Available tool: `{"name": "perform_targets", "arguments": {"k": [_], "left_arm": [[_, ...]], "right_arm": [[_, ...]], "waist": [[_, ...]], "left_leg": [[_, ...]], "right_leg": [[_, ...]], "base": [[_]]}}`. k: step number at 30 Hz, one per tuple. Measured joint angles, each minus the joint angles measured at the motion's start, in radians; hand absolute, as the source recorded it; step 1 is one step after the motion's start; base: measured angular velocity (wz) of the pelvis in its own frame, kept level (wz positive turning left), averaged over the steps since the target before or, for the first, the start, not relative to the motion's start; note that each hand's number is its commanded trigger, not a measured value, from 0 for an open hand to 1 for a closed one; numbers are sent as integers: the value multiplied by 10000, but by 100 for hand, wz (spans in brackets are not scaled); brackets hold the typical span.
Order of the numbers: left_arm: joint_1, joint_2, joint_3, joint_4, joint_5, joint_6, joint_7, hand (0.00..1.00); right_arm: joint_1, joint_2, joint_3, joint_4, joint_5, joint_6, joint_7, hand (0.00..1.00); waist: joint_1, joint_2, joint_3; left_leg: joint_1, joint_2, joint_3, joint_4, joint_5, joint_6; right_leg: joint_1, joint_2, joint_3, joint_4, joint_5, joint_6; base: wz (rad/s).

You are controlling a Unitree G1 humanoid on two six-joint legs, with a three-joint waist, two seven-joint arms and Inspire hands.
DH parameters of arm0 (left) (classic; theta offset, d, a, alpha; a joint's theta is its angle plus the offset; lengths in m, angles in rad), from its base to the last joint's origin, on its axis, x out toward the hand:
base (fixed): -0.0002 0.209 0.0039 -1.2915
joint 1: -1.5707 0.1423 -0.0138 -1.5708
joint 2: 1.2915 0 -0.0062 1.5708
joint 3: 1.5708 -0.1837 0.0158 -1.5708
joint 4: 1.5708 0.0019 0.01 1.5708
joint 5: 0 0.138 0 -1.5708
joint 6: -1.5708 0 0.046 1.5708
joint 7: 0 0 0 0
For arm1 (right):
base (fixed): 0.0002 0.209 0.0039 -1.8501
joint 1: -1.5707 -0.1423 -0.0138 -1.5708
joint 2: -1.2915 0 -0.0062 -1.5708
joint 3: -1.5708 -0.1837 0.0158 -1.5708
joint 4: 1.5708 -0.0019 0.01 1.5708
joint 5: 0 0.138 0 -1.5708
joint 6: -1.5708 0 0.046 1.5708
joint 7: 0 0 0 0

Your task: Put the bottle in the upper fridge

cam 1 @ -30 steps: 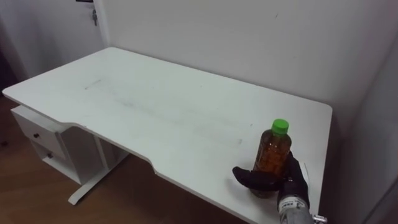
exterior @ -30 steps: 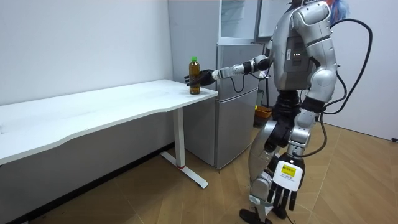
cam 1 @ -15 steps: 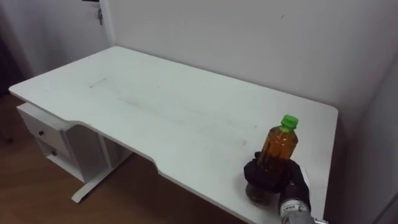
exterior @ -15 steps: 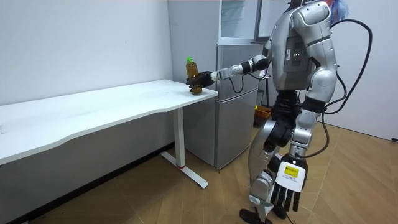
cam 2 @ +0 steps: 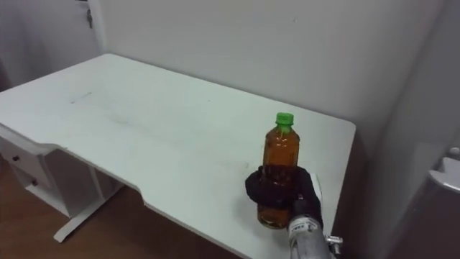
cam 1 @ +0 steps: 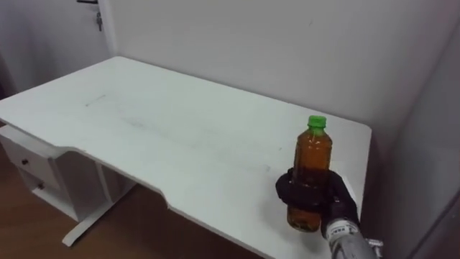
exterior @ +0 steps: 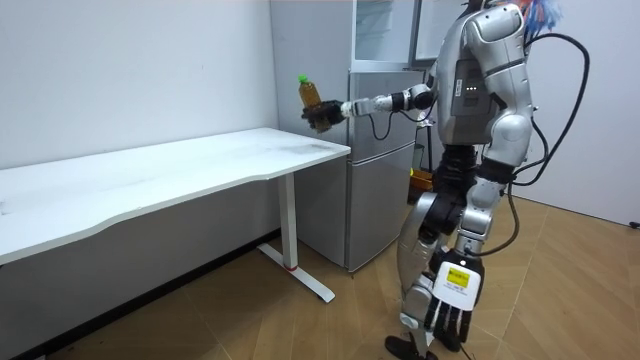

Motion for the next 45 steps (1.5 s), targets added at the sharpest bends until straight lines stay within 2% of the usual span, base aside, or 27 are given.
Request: {"name": "perform_targets", "arguments": {"k": [2,4,8,10,11,14,17,21,23,26,31,36,38,45], "left_arm": [[-21,17,347,31,-2,-103,2,0],[-48,23,486,75,1,-156,11,0],[-89,76,503,300,24,-199,71,0],[-84,68,509,364,20,-221,60,0],[-98,64,513,360,19,-232,58,0],[-143,70,708,401,23,-280,62,0],[-145,81,884,613,17,-438,70,0],[-106,54,984,985,14,-440,73,0],[-84,37,1112,1091,7,-424,67,0],[-90,17,1124,1201,23,-419,64,0],[-87,-3,1412,1213,19,-427,-29,0],[-96,1,1662,1228,12,-461,-55,0],[-36,-12,1680,1263,34,-478,-41,0],[134,38,1888,1261,48,-488,34,0]], "right_arm": [[235,-297,-296,-910,-41,-3,430,100],[460,-437,-507,-1588,-72,-3,564,100],[647,-664,-608,-1973,-395,-3,859,100],[787,-834,-684,-1996,-474,3,1094,100],[786,-969,-789,-2009,-476,4,1294,100],[787,-1035,-960,-2496,-535,16,1566,100],[787,-1053,-1118,-3417,-833,14,1628,100],[799,-1136,-1629,-4125,-1097,4,1656,100],[849,-1480,-2052,-4390,-755,4,1676,100],[889,-1661,-2495,-4499,-816,13,1770,100],[1150,-1710,-3418,-5259,-1012,15,1849,100],[1165,-1767,-4169,-5460,-1156,5,1845,100],[1177,-1813,-4384,-5464,-1156,7,1829,100],[1177,-1911,-4972,-5464,-1162,8,1595,100]], "waist": [[-290,-54,-40],[-402,-57,-47],[-763,-11,-77],[-978,-23,-199],[-1084,-35,-211],[-1159,-49,-233],[-1392,-56,-230],[-1630,-109,-235],[-1691,-161,-252],[-1810,-216,-236],[-2222,-181,-228],[-2340,-123,-266],[-2484,-138,-278],[-2977,-275,-287]], "left_leg": [[17,4,36,6,-14,20],[32,8,125,10,-23,35],[357,50,381,-67,-54,73],[390,44,399,-103,-60,83],[425,54,477,-149,-57,89],[607,116,737,-188,-69,104],[809,140,802,-220,-78,111],[1048,159,872,-241,-127,109],[1080,165,903,-243,-156,103],[1171,207,1086,-255,-160,101],[1150,227,1152,-228,-207,68],[1254,334,1401,-231,-249,66],[1388,353,1521,-343,-231,38],[1430,403,1706,-396,-239,18]], "right_leg": [[2,-2,46,11,8,13],[-16,5,202,11,17,28],[148,20,520,20,46,50],[149,5,563,41,48,55],[138,2,645,76,49,57],[142,14,932,196,51,55],[310,49,1052,149,93,57],[517,114,1211,17,144,79],[516,151,1478,20,156,68],[520,178,1648,37,181,46],[460,201,1773,47,229,46],[471,285,1977,29,268,7],[482,325,2183,35,268,4],[436,343,2265,32,268,-6]], "base": [[-5],[-13],[-22],[-7],[-14],[-26],[-9],[-7],[-10],[-16],[-8],[-16],[-15],[-9]]}}
